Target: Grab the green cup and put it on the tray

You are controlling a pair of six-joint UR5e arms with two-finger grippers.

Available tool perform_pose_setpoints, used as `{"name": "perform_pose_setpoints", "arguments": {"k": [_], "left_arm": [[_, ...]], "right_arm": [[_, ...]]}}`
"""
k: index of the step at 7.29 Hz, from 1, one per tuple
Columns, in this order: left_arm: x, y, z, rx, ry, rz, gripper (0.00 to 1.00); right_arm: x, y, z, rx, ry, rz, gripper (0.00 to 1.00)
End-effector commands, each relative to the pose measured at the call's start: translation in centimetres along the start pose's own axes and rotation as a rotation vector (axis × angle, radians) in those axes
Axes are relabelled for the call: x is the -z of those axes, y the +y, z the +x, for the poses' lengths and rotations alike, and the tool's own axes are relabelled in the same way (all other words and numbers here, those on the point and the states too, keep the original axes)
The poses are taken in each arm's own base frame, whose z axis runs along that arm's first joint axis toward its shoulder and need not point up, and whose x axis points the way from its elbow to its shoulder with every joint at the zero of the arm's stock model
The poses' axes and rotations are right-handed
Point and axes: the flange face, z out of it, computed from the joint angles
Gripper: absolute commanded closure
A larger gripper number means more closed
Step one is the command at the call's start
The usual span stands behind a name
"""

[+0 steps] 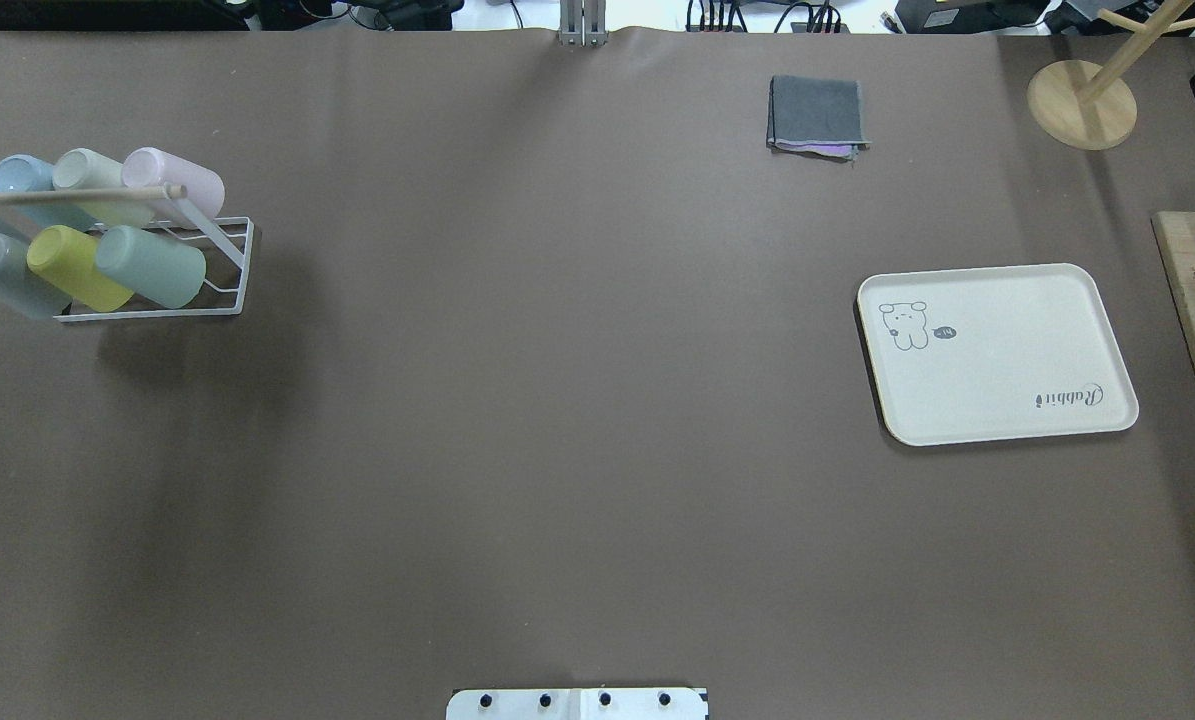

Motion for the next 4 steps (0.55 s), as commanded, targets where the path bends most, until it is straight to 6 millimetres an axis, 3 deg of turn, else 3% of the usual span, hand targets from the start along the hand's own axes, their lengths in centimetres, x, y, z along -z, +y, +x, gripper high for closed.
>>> {"name": "perform_pose_setpoints", "arguments": {"k": [1, 4], "left_arm": [[-0.03, 0.04, -0.03, 0.0, 0.0, -0.001, 0.02], [0.02, -0.03, 0.02, 0.003, 0.0, 0.0, 0.02]], "right_arm": [[0.06, -0.06, -0.11, -0.003, -0.006, -0.005, 0.0], [0.69, 0.28, -0.79, 0.004, -0.016, 0.007, 0.0]]}}
